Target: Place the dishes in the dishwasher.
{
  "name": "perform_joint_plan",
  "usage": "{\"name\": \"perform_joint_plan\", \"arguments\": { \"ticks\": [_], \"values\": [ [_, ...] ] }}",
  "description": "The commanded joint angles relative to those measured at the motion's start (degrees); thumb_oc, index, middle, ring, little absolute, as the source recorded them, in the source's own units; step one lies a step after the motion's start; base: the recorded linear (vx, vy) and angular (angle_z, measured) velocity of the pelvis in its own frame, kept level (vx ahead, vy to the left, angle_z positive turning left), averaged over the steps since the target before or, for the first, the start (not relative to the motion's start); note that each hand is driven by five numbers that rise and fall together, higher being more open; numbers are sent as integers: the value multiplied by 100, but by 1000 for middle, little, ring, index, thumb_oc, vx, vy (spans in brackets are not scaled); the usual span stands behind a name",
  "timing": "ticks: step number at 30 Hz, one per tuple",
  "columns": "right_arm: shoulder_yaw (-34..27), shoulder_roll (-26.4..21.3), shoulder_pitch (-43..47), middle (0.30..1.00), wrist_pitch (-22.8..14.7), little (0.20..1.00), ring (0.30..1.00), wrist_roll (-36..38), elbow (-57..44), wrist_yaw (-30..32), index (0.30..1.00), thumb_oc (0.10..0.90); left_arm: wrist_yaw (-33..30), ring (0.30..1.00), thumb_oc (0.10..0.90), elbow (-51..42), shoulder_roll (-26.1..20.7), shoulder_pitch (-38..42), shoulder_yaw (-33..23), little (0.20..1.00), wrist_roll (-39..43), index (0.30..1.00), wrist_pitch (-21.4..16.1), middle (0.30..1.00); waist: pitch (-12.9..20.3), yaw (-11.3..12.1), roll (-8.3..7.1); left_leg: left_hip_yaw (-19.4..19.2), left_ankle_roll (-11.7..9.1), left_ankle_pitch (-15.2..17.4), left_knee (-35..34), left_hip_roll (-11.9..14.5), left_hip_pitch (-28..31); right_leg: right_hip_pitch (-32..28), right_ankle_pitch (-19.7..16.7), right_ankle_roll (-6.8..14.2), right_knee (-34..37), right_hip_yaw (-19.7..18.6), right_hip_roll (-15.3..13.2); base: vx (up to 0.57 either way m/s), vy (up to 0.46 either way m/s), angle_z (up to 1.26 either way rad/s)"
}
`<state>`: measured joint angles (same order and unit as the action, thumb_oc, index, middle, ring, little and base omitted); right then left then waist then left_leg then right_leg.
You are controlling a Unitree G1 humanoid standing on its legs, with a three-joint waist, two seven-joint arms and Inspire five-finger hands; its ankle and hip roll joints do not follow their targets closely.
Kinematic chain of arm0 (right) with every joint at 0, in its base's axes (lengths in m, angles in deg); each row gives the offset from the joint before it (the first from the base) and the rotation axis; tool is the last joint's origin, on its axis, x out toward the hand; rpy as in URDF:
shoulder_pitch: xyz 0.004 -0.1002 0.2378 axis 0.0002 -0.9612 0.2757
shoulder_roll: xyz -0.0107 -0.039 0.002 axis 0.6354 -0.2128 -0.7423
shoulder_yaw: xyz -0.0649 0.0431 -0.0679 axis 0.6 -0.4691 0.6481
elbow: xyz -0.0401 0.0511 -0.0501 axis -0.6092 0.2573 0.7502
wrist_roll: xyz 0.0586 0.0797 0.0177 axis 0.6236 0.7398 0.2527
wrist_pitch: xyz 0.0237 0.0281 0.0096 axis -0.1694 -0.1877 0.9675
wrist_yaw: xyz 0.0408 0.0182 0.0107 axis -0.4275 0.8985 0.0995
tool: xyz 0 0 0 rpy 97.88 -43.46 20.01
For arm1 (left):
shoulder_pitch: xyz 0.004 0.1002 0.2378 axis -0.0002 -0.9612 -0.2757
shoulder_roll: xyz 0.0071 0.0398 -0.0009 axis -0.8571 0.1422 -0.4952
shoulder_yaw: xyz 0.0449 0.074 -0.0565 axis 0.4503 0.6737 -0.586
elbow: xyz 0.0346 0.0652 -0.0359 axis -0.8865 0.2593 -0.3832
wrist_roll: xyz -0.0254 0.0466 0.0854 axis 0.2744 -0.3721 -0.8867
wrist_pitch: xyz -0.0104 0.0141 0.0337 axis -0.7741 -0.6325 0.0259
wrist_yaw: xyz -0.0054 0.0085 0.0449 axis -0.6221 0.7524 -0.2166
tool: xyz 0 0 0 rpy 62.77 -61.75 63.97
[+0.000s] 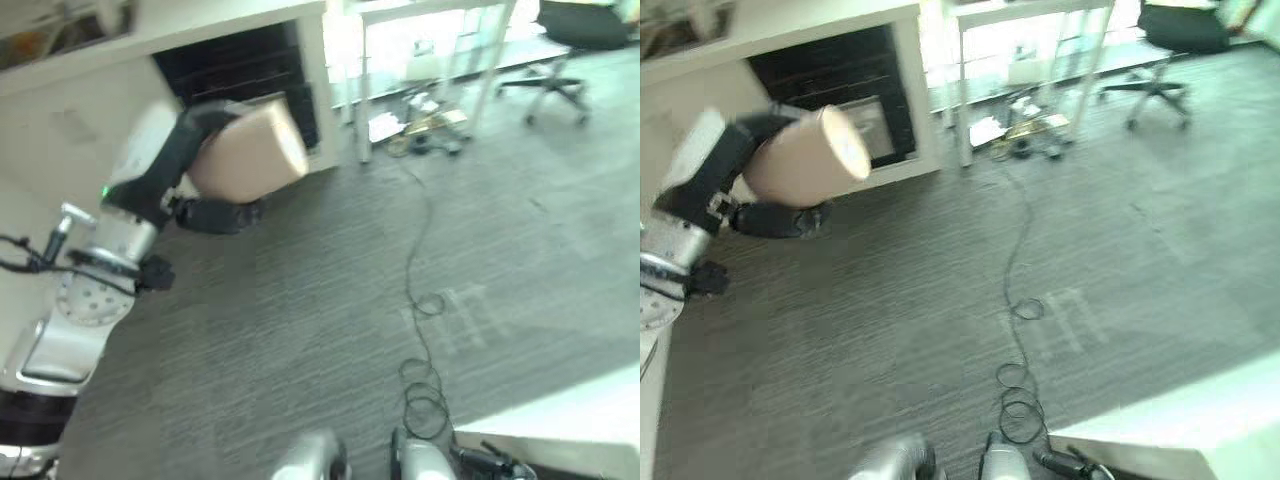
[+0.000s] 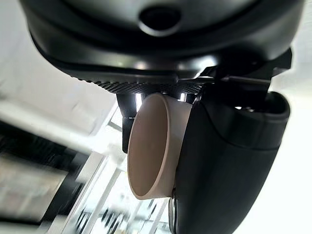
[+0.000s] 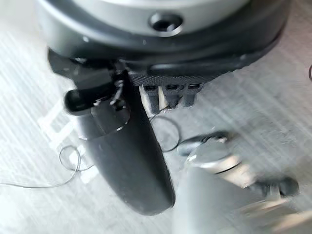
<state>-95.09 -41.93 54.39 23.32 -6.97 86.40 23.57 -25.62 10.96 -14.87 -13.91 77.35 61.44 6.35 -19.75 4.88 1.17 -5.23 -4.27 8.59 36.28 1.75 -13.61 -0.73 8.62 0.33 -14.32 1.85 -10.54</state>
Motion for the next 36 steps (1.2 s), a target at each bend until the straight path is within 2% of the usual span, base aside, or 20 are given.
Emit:
{"name": "perform_joint_plan", "arguments": {
  "ticks": [1,2,3,5,7,10,12,13,16,20,21,24,25,27,30,31,32,33,35,36],
  "values": [
    [386,-371,-210,900,16,900,900,-137,-79,38,900,800,-127,300,400,239,-43,397,-806,300,336,300,-118,300,400,-408,255,240,-25,-585,-1909,-14,362,91,500,454,-287,32,585,182,303,-10],
    [363,-394,-247,900,32,900,900,-60,-62,39,900,800,-56,300,400,246,51,404,-798,300,298,300,-192,300,384,-379,245,222,-104,-675,-1909,46,151,29,552,448,-287,52,543,134,275,1],
    [349,-413,-255,900,25,900,900,-18,-33,15,900,800,39,300,400,273,153,413,-808,300,224,300,-274,300,427,-399,238,93,-47,-533,-1909,82,129,32,591,458,-287,120,497,185,418,-9],
    [324,-346,-313,900,32,900,900,62,-102,43,900,800,164,300,400,172,393,325,-773,300,-50,300,-339,300,604,-399,323,377,-27,-269,-1909,-20,285,147,530,565,-287,196,366,219,470,-18],
    [367,-198,-343,900,79,900,900,-76,-192,112,900,800,226,300,400,160,478,224,-826,300,-170,300,-451,300,740,-409,367,486,73,40,-1909,-165,665,171,476,625,-287,322,200,231,365,-6],
    [453,-39,-327,900,19,900,900,10,-223,121,900,800,281,300,400,188,401,356,-737,300,-136,300,-474,300,754,-460,410,615,288,229,-1909,-290,883,-64,457,583,-287,263,258,199,202,-9],
    [514,62,-302,900,-3,900,900,49,-301,133,900,800,256,300,400,191,322,472,-643,300,-136,300,-397,300,707,-573,516,659,495,332,-1909,-293,1037,-168,-8,656,-290,297,371,177,196,26],
    [550,115,-309,900,-23,900,900,33,-360,118,900,800,207,300,400,208,264,559,-562,300,-151,300,-337,300,617,-645,540,609,643,417,-1909,-323,1141,90,-230,736,-900,377,403,162,167,17],
    [593,180,-343,900,5,900,900,-116,-446,126,900,800,151,300,400,229,193,567,-556,300,-180,300,-245,300,567,-620,499,400,763,481,-1909,-370,1256,426,-426,791,-1470,666,254,143,67,1],
    [667,149,-354,900,47,900,900,-236,-398,128,900,800,86,300,400,168,138,574,-545,300,-243,300,-65,300,526,-685,378,354,849,702,-1909,-500,1489,550,-589,788,-433,763,271,283,-77,-38],
    [688,119,-326,900,53,900,900,-253,-374,116,900,800,33,300,400,120,105,632,-476,300,-271,300,68,300,499,-698,289,371,854,848,-1909,-598,1620,797,-743,864,-287,761,28,346,-197,-15],
    [650,27,-237,900,123,900,900,-190,-276,53,900,800,-33,300,400,97,-28,881,-256,300,-187,300,265,300,497,-744,106,540,875,1182,-1909,-787,1844,1502,-937,1126,-287,306,-361,451,-272,-7],
    [594,-9,-227,900,173,900,900,-184,-226,35,900,800,-22,300,400,175,-109,935,-228,300,-73,300,209,300,529,-769,72,655,842,1293,-1909,-788,1953,1714,-986,1192,-287,18,-407,557,-336,22],
    [564,-38,-204,900,265,900,900,-183,-150,7,900,800,27,300,400,399,-214,837,-353,300,43,300,-67,300,620,-718,57,705,786,1405,-1909,-663,2084,1668,-969,1232,-287,-98,-370,554,-347,57],
    [581,-107,-175,900,202,900,900,-395,-49,-150,900,800,162,300,400,326,-136,362,-814,300,20,300,-84,300,752,-588,87,778,517,1185,-1909,-313,2340,1327,-672,1097,-287,95,-205,588,-366,74],
    [647,-137,-161,900,119,900,900,-496,-57,-234,900,800,194,300,400,244,-89,209,-986,300,-10,300,-54,300,743,-533,103,746,377,726,-1909,-138,2404,1151,-509,980,-287,148,-101,514,-374,10],
    [756,-173,-131,900,-9,900,900,-568,-99,-242,900,800,242,300,400,136,-23,74,-1190,300,-4,300,-13,300,687,-454,89,630,210,-22,-1635,51,2356,907,-283,808,-287,209,-28,503,-392,1],
    [778,-200,-104,900,-64,900,900,-542,-110,-215,900,800,263,300,400,74,21,29,-1273,300,5,300,6,300,646,-438,89,575,138,-277,-1216,129,2167,786,-184,717,-287,215,27,416,-361,-16],
    [766,-286,-59,900,-142,900,900,-399,-124,-162,900,800,294,300,400,-40,74,-34,-1403,300,99,300,17,300,538,-382,27,403,46,-604,-74,302,1540,509,-8,513,-287,279,92,267,-268,-30],
    [726,-315,-27,900,-153,900,900,-330,-119,-121,900,800,308,300,400,-65,79,-16,-1439,300,159,300,6,300,494,-361,41,334,78,-542,189,249,1197,415,57,454,-287,311,167,265,-163,-4]
  ]
}}
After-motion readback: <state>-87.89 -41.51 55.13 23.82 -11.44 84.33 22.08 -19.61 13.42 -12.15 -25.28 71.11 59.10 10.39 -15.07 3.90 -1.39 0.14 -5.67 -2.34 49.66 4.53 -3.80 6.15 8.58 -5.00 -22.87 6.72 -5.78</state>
